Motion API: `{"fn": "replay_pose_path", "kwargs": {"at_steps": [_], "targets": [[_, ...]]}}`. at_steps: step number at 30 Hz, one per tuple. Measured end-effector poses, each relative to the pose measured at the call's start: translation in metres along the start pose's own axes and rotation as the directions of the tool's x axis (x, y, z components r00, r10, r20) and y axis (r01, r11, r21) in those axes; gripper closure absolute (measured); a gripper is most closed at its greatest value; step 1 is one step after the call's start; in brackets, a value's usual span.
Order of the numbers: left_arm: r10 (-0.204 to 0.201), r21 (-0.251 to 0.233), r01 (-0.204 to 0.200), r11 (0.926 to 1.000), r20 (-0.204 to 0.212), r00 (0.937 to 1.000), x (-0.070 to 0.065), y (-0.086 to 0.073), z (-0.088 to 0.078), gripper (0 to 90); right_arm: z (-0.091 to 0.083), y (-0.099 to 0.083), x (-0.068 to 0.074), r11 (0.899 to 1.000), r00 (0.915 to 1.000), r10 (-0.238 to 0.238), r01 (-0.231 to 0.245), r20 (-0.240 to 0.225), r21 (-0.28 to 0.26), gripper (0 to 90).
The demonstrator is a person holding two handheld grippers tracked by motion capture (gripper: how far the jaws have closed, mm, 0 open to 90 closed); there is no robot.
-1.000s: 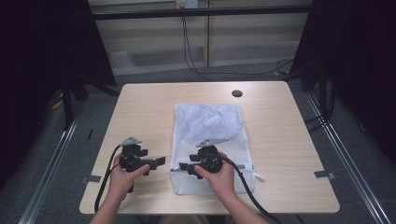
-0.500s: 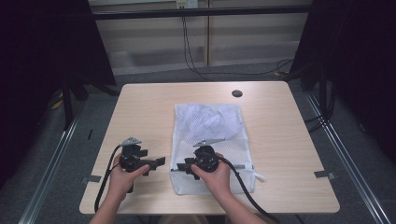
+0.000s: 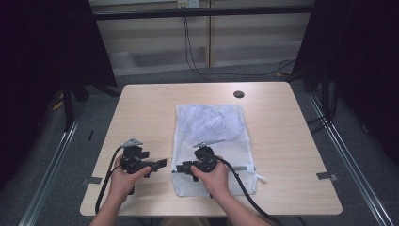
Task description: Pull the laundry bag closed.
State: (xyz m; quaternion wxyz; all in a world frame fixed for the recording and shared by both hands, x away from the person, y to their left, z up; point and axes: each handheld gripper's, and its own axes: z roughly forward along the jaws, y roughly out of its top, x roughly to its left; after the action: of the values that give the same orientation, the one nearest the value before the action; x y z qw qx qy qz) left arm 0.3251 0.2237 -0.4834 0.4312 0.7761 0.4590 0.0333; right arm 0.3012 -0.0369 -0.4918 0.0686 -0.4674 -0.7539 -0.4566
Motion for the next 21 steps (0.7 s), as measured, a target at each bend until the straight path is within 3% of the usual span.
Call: {"fn": "replay_pose_path", "kwargs": {"at_steps": [9,21], "targets": [[0.007,0.005,-0.007,1.0000,-0.007,1.0000,0.001,0.000,-0.001,3.8,0.009,0.001,0.000,1.000,0.9996,0.015,-0.016,0.023,0.017,71.5],[0.002,0.014,-0.002,0.9999,0.000,1.0000,0.002,0.000,-0.001,4.0,0.020,0.002,-0.001,0.997,0.9976,0.069,-0.069,0.003,0.037,79.1]]}}
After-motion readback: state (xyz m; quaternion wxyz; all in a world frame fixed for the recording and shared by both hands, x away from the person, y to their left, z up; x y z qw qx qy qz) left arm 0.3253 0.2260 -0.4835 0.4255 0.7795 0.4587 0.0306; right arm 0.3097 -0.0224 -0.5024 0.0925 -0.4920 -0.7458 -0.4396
